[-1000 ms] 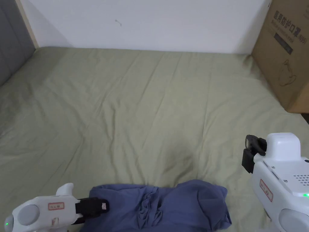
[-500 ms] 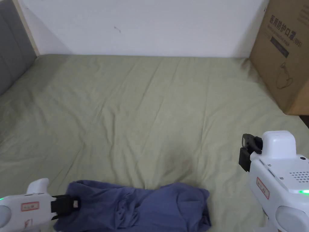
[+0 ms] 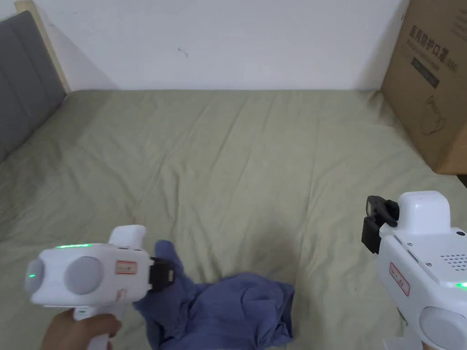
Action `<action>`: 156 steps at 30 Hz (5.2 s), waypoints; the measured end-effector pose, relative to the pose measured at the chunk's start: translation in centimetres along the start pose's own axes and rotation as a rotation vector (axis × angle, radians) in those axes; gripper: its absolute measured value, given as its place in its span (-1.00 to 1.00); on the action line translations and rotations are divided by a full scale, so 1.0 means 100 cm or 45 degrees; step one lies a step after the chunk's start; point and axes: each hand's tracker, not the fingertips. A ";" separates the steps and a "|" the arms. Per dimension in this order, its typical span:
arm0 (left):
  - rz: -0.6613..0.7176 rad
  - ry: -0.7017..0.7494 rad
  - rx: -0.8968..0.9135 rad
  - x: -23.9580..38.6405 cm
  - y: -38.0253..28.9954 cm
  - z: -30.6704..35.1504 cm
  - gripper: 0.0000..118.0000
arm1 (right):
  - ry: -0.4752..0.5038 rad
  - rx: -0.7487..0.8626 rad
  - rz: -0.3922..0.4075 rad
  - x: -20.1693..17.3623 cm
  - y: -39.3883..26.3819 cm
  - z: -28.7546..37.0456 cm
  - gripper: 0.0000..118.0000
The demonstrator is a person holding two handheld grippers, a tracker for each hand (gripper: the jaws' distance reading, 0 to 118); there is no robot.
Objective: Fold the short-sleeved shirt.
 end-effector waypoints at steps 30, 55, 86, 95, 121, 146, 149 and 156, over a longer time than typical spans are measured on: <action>-0.044 -0.150 0.263 0.103 -0.013 -0.043 0.65 | -0.108 0.004 -0.083 0.038 -0.011 0.021 -1.00; -0.255 -0.011 0.019 0.121 -0.086 -0.189 -1.00 | -0.123 -0.049 -0.109 0.049 -0.022 0.016 -1.00; -0.341 0.293 1.090 0.050 0.013 0.088 -1.00 | -0.042 0.244 -0.051 -0.026 0.035 0.036 -1.00; -0.281 0.419 1.172 0.018 -0.002 0.100 -1.00 | -0.025 0.284 0.032 -0.052 0.036 0.035 -1.00; -0.141 0.319 1.022 -0.007 -0.017 0.073 -1.00 | 0.279 -0.346 0.143 -0.143 -0.139 -0.054 -1.00; 0.460 -0.292 -0.136 -0.055 -0.058 -0.129 0.72 | 0.271 -0.587 0.047 -0.117 -0.203 -0.085 -1.00; 0.535 -0.399 -0.144 -0.060 -0.060 -0.138 -0.27 | 0.283 -0.598 0.018 -0.114 -0.200 -0.086 -1.00; 0.390 -0.323 -0.125 -0.059 -0.045 -0.122 -0.63 | 0.313 -0.530 -0.021 -0.106 -0.165 -0.078 -1.00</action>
